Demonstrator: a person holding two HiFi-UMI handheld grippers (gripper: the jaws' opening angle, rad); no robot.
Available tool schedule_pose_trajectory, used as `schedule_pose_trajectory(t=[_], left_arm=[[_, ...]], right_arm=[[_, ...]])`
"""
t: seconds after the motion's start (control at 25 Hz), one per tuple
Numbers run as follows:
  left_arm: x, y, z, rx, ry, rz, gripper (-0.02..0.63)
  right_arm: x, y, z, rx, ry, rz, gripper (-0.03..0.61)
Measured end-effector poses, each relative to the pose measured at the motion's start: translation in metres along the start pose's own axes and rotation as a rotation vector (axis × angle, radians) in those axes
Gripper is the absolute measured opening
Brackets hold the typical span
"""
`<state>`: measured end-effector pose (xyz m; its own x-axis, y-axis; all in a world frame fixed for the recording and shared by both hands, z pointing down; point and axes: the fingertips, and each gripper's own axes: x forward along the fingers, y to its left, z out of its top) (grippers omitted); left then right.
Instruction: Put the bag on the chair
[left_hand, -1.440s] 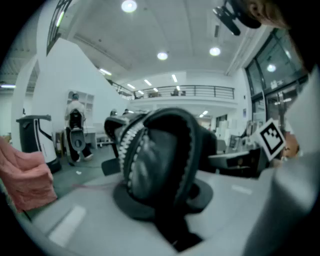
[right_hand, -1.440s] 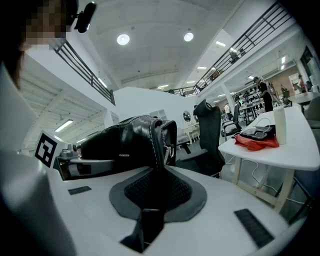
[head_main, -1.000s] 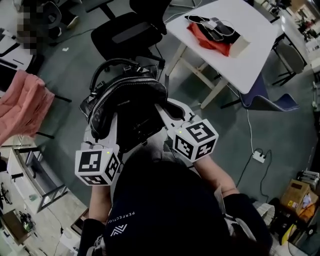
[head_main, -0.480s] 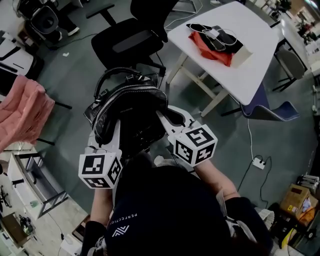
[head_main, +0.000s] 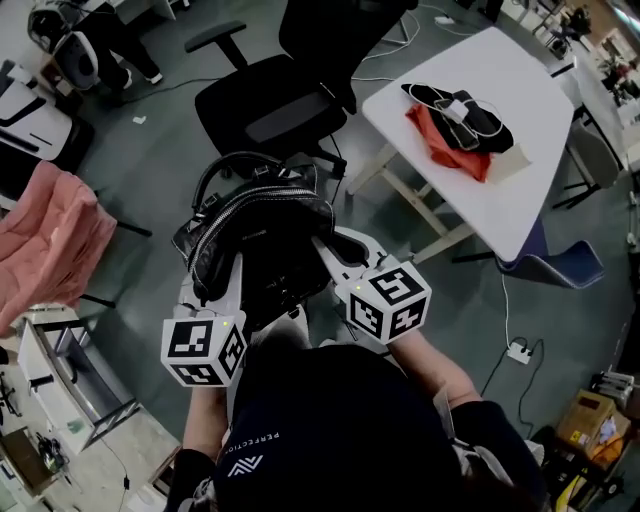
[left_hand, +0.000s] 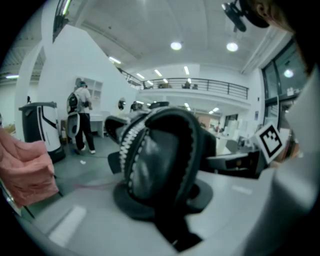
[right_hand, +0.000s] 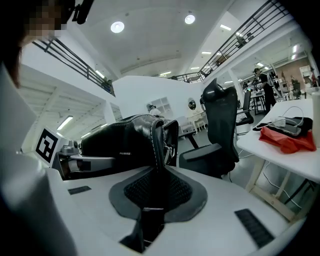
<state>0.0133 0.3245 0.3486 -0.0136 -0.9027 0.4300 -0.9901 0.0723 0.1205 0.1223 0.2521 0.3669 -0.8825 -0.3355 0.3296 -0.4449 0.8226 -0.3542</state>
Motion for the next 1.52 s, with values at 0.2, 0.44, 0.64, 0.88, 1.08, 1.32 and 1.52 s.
schedule_pose_trajectory(t=[0.2,0.44,0.64,0.88,1.08,1.32,1.52], left_arm=[[0.024,0.049,0.025,-0.001,0.012,0.032,0.069],[0.053,0.108,0.051,-0.012,0.013,0.074,0.069],[0.071,0.153,0.068,-0.017,0.007,0.108,0.069],[0.079,0.209,0.082,-0.024,0.005,0.163,0.069],[0.092,0.240,0.097,-0.015,-0.004,0.206,0.069],[0.126,0.260,0.120,-0.011,-0.015,0.247,0.067],[0.175,0.265,0.140,-0.016,0.001,0.258,0.067]], right_arm=[[0.057,0.000,0.025,0.002,0.018,0.028,0.043],[0.127,0.000,0.055,-0.008,0.029,0.065,0.043],[0.179,0.003,0.074,-0.014,0.036,0.098,0.043],[0.238,0.019,0.090,-0.036,0.051,0.149,0.041],[0.276,0.021,0.106,-0.043,0.054,0.178,0.041],[0.312,0.000,0.131,-0.045,0.048,0.213,0.041],[0.340,-0.041,0.153,-0.029,0.060,0.228,0.041]])
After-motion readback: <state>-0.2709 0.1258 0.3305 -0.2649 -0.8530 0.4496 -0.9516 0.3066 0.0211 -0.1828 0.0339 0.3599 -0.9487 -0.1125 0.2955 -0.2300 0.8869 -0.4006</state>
